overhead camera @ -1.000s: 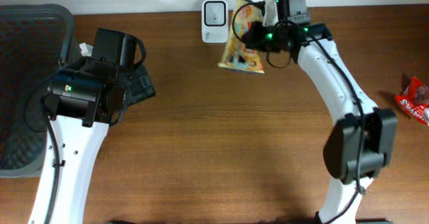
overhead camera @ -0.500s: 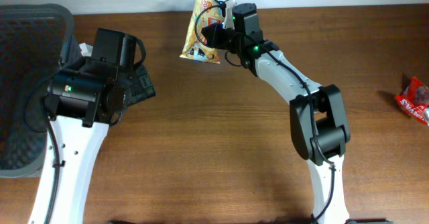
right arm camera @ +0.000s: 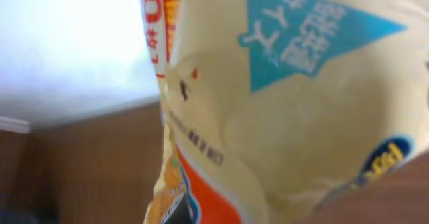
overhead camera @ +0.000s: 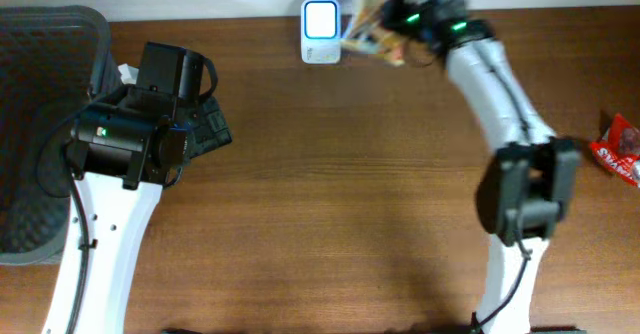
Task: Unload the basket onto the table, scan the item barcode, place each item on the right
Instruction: 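Carry the yellow packet to the far right and set it on the pile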
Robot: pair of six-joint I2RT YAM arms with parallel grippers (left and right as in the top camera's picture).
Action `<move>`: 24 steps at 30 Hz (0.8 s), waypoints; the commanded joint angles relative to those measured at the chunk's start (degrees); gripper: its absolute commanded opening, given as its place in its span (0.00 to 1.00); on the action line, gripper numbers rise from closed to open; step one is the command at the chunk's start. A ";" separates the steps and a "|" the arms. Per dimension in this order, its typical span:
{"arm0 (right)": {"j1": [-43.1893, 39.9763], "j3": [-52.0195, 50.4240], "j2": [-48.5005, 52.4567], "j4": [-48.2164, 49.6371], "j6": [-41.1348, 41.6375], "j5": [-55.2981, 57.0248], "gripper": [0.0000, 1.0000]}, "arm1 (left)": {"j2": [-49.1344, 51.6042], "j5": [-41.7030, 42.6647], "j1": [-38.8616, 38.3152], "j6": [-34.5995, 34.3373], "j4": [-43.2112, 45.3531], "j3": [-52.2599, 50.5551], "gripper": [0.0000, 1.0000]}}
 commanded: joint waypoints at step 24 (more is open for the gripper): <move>-40.87 0.63 -8.04 -44.61 -15.43 -3.19 0.25 | -0.81 0.00 0.20 0.11 0.00 0.48 0.99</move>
